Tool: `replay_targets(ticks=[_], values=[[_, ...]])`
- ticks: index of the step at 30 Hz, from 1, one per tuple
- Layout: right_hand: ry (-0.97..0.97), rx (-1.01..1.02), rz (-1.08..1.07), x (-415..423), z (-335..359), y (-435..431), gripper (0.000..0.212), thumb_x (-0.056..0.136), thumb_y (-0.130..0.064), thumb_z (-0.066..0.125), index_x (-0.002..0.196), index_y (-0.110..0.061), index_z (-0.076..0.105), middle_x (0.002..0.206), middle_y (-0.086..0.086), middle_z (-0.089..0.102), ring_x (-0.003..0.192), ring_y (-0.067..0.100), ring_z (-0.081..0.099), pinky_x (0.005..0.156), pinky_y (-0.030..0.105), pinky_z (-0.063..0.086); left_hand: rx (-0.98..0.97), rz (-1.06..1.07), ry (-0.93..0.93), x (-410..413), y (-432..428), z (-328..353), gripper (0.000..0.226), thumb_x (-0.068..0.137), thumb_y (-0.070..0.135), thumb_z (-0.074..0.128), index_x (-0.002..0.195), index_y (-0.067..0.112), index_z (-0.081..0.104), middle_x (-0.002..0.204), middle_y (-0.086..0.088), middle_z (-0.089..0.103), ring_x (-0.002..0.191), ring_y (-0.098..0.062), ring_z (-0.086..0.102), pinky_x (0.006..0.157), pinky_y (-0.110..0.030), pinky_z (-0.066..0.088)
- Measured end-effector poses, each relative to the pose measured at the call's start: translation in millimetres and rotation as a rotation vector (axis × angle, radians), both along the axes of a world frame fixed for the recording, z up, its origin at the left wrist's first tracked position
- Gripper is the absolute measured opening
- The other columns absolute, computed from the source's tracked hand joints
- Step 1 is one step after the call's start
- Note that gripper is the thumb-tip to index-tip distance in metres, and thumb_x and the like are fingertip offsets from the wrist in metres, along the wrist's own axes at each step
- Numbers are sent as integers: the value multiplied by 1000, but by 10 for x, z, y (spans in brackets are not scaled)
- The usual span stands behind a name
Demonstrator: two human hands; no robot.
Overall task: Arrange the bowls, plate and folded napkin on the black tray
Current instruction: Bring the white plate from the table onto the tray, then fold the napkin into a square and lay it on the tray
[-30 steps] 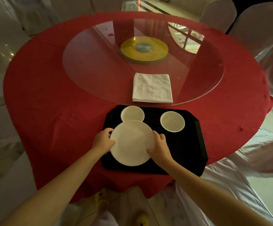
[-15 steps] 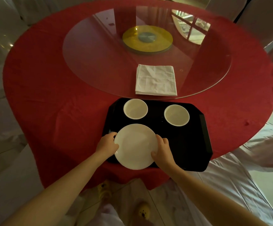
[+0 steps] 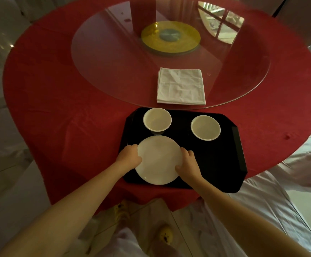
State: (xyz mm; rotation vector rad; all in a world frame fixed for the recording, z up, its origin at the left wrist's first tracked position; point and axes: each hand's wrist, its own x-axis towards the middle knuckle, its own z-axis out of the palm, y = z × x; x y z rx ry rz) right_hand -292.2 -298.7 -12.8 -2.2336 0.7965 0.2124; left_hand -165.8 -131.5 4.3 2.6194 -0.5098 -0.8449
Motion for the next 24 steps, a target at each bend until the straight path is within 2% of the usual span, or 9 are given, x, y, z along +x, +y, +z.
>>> replay_targets(ticks=[4, 10, 15, 19, 24], values=[[25, -30, 16, 32, 13, -16, 68, 79, -8, 56, 139, -19, 26, 134, 10, 35, 121, 29, 37, 88, 39, 45, 79, -45, -46, 20, -35, -2, 27, 85, 16, 52, 107, 1, 52, 117, -19, 47, 95, -32, 56, 75, -37, 48], [37, -79, 59, 66, 69, 21, 65, 82, -12, 52, 140, -16, 22, 134, 13, 33, 123, 31, 31, 96, 41, 40, 145, -114, -109, 101, -67, 94, 27, 86, 21, 49, 108, 5, 51, 115, -16, 51, 87, -27, 53, 69, -36, 45], [69, -153, 170, 143, 268, -55, 66, 87, -20, 51, 143, -14, 18, 141, 13, 29, 126, 33, 28, 101, 43, 36, 120, -133, -149, 220, -144, 308, 48, 88, 29, 51, 131, 10, 44, 129, -13, 47, 109, -28, 53, 86, -40, 50], [71, -217, 268, 196, 523, -172, 67, 88, -27, 54, 144, -14, 19, 147, 11, 26, 134, 33, 23, 105, 47, 33, 51, -142, -203, 274, -251, 571, 53, 90, 32, 52, 138, 12, 38, 139, -15, 43, 125, -32, 45, 96, -43, 43], [-146, -328, 329, 262, 918, -411, 57, 87, -26, 56, 137, -9, 35, 138, 13, 39, 129, 33, 32, 104, 42, 34, -64, -163, -356, 313, -468, 960, 53, 91, 32, 52, 137, 10, 38, 141, -16, 44, 128, -34, 41, 102, -44, 39]])
